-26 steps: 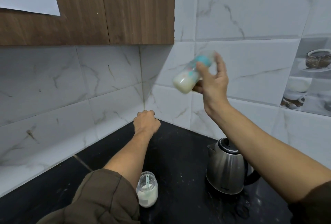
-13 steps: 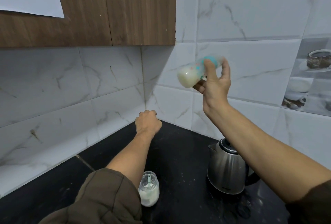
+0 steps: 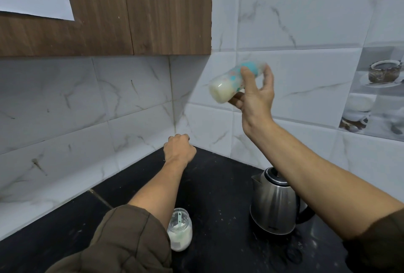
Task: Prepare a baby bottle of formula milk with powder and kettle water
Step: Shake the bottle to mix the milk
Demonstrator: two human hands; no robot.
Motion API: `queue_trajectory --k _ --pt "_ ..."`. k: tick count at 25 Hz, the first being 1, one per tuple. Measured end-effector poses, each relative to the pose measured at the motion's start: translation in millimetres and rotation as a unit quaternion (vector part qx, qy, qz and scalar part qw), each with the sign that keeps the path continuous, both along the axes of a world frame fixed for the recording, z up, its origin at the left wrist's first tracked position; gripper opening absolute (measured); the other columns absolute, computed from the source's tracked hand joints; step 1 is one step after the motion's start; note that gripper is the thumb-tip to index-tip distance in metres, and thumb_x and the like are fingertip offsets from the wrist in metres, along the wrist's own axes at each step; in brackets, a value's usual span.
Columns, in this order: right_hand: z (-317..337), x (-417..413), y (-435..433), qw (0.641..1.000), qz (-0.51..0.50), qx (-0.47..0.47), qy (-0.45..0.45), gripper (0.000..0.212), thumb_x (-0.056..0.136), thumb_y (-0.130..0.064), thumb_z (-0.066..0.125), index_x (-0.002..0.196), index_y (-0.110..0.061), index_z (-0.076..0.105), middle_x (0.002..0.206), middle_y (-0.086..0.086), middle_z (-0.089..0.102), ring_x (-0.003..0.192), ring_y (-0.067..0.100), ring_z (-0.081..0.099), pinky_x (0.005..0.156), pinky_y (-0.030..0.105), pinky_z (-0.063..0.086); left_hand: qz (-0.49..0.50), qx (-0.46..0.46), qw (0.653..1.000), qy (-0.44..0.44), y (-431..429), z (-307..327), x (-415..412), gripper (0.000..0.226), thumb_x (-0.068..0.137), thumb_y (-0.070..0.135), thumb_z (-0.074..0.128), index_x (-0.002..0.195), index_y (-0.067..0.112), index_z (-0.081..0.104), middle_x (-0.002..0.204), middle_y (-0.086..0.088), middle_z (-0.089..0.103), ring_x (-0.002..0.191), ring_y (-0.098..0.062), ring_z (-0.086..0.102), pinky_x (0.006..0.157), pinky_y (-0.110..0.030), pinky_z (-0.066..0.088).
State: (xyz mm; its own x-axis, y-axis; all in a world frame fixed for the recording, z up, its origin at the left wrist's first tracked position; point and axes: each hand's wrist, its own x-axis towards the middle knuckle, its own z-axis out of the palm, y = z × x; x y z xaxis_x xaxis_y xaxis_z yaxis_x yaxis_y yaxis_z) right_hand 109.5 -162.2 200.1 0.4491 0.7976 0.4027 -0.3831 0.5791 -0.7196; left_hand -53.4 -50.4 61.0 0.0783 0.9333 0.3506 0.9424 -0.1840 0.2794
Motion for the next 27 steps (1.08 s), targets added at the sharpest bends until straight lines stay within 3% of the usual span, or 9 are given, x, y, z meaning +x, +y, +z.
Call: queue_trajectory --k 3,5,9,11,16,20,22,24,27 --pt "-17.4 -6.9 -11.5 0.968 0.083 0.026 -0.235 0.073 0.086 -0.027 0.082 0.147 -0.044 0.046 0.099 0.002 0.082 0.088 0.023 0.081 0.061 0.034 0.063 0.000 0.000 1.000 -0.011 -0.1 0.1 3.9 0.038 0.093 0.013 0.054 0.129 0.010 0.066 0.119 -0.011 0.068 0.111 -0.030 0.059 0.095 -0.046 0.054" --pt "-23.8 -7.7 -12.1 0.949 0.089 0.061 -0.296 0.074 0.085 -0.024 0.083 0.147 -0.043 0.047 0.097 0.004 0.083 0.087 0.022 0.081 0.059 0.032 0.062 0.001 0.001 1.000 -0.020 -0.1 0.9 4.2 0.035 0.093 0.014 0.055 0.126 0.009 0.067 0.115 -0.012 0.067 0.108 -0.030 0.059 0.093 -0.046 0.054" --pt "8.5 0.4 9.2 1.000 -0.019 0.012 -0.019 0.072 0.093 -0.019 0.080 0.153 -0.033 0.043 0.101 -0.005 0.081 0.086 0.027 0.079 0.063 0.040 0.065 -0.002 0.002 1.000 -0.009 1.9 -0.6 4.1 0.043 0.091 0.009 0.052 0.131 0.013 0.067 0.124 -0.010 0.068 0.117 -0.030 0.058 0.095 -0.044 0.051" --pt "15.8 0.6 16.9 1.000 -0.002 -0.018 0.012 0.073 0.096 -0.022 0.077 0.157 -0.034 0.039 0.117 0.002 0.072 0.087 0.031 0.078 0.064 0.041 0.065 -0.001 0.001 1.000 -0.009 3.2 -1.8 4.2 0.044 0.091 0.009 0.052 0.132 0.013 0.067 0.125 -0.009 0.068 0.117 -0.030 0.058 0.095 -0.043 0.051" --pt "-13.0 -12.3 11.8 0.928 0.133 0.002 -0.348 0.070 0.090 -0.021 0.081 0.147 -0.043 0.048 0.104 0.007 0.081 0.088 0.025 0.081 0.058 0.033 0.061 -0.002 0.000 1.000 -0.029 1.4 -1.4 8.2 0.037 0.091 0.012 0.056 0.126 0.012 0.068 0.112 -0.009 0.067 0.108 -0.029 0.060 0.092 -0.043 0.055" --pt "13.3 -3.0 26.5 0.995 0.016 -0.019 -0.098 0.074 0.093 -0.018 0.080 0.156 -0.033 0.043 0.112 0.000 0.075 0.083 0.030 0.080 0.061 0.039 0.064 0.000 0.005 1.000 -0.006 3.6 0.3 0.7 0.043 0.092 0.010 0.052 0.132 0.013 0.067 0.124 -0.009 0.068 0.115 -0.030 0.059 0.095 -0.043 0.053" --pt "20.5 1.5 31.4 0.999 0.019 -0.014 -0.041 0.075 0.095 -0.020 0.078 0.157 -0.034 0.040 0.120 0.003 0.068 0.081 0.032 0.079 0.064 0.042 0.065 0.007 0.006 1.000 -0.002 5.2 0.3 -3.7 0.044 0.091 0.010 0.051 0.132 0.013 0.067 0.123 -0.009 0.068 0.115 -0.030 0.059 0.095 -0.043 0.052" --pt "11.4 2.7 28.8 0.984 0.059 -0.008 -0.165 0.074 0.093 -0.022 0.079 0.154 -0.039 0.041 0.114 0.003 0.075 0.085 0.029 0.080 0.062 0.039 0.064 0.008 0.001 1.000 0.000 5.2 -1.0 -4.1 0.042 0.091 0.010 0.052 0.131 0.013 0.067 0.121 -0.009 0.068 0.113 -0.029 0.059 0.094 -0.043 0.053" --pt "-11.7 -0.8 18.8 0.905 0.155 0.020 -0.395 0.071 0.089 -0.024 0.082 0.145 -0.050 0.047 0.105 0.005 0.082 0.091 0.023 0.081 0.061 0.033 0.063 0.014 -0.002 1.000 -0.009 3.3 0.3 -2.7 0.035 0.092 0.014 0.055 0.125 0.010 0.067 0.115 -0.011 0.067 0.109 -0.029 0.060 0.094 -0.044 0.054"
